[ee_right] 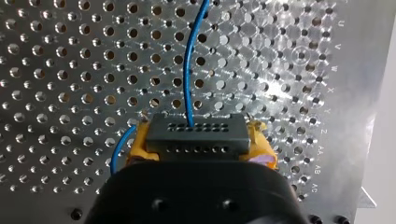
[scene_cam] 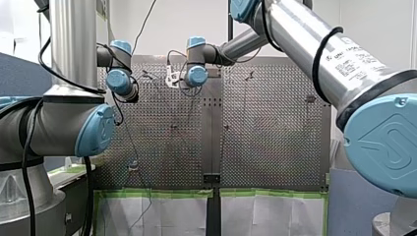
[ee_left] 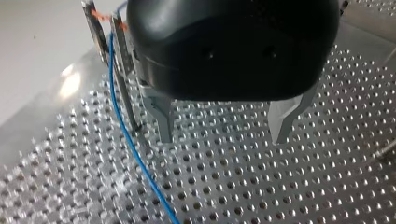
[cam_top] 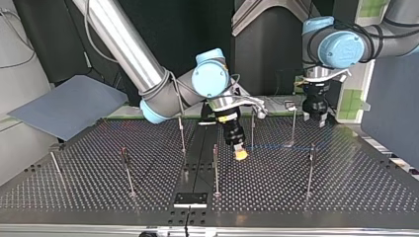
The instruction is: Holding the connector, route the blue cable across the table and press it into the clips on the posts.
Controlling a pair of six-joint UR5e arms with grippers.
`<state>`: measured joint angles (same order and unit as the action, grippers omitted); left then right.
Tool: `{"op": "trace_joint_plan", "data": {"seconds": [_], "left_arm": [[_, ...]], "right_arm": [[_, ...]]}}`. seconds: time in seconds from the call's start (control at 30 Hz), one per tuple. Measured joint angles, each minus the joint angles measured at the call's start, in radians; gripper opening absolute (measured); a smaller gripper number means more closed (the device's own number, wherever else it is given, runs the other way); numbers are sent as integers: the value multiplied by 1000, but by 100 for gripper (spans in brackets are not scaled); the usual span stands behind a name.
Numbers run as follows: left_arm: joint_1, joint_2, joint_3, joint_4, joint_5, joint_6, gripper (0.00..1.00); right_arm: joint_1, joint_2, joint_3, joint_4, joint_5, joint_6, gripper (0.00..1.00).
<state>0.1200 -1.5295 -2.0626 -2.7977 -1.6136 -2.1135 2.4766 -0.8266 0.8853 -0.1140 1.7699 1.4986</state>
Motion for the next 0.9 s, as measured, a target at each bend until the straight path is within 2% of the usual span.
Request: {"op": "trace_joint_plan", "data": {"seconds": [0.27,0.53,0.7,0.9], "left_arm": [[-13,68,-5,-5,4,53,100],[-20,132,-5,-7,25,52,100],[-31,165,-8,-12,29,71,100],[-50,191,-16,-18,65,119,100]], "right_arm": [[-6,2,1,0,0,4,0],[-7,6,1,-1,0,6,0],[-10,7,1,-1,1,6,0],[-15,13,1,-2,1,7,0]]}}
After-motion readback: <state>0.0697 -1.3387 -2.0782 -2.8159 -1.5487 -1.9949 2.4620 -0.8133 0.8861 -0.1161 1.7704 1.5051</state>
